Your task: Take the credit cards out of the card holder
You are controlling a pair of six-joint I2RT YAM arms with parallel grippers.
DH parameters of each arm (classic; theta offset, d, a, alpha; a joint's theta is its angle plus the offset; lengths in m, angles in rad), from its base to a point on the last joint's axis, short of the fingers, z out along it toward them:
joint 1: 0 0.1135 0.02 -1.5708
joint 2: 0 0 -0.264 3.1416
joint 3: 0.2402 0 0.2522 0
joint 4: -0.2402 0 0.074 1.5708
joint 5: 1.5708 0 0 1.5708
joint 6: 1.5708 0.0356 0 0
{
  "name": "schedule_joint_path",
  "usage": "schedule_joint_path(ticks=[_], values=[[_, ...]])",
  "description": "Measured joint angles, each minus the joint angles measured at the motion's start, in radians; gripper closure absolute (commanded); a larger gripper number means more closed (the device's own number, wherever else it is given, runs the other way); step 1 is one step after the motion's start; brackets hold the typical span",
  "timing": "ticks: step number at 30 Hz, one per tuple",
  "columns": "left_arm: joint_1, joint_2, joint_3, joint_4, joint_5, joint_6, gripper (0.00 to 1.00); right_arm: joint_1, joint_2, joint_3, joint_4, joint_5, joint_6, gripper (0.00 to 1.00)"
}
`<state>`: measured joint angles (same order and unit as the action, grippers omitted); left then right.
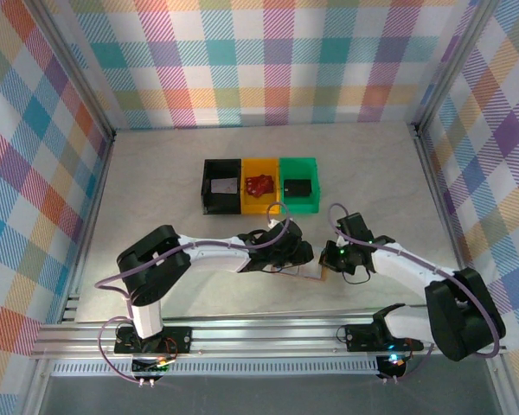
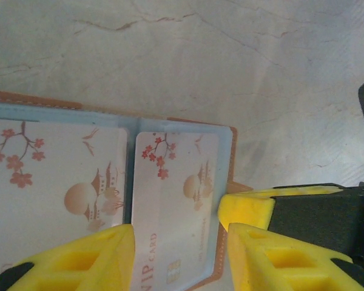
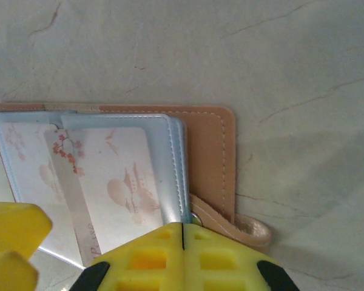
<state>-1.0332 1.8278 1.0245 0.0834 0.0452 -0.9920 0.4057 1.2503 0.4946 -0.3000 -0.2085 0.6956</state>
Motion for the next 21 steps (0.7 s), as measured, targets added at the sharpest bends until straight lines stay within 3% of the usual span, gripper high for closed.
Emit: schedule_joint_path(ticks=[16, 21], values=[[0.0, 0.002, -0.034, 0.021, -0.005, -0.014, 0.56, -0.001, 0.056, 0.013, 0.068, -0.021, 0.001, 1.0], [0.0, 0.002, -0.034, 0.021, -0.02, -0.015, 0.65, -0.001, 0.056, 0.013, 0.068, -0.021, 0.001, 1.0]])
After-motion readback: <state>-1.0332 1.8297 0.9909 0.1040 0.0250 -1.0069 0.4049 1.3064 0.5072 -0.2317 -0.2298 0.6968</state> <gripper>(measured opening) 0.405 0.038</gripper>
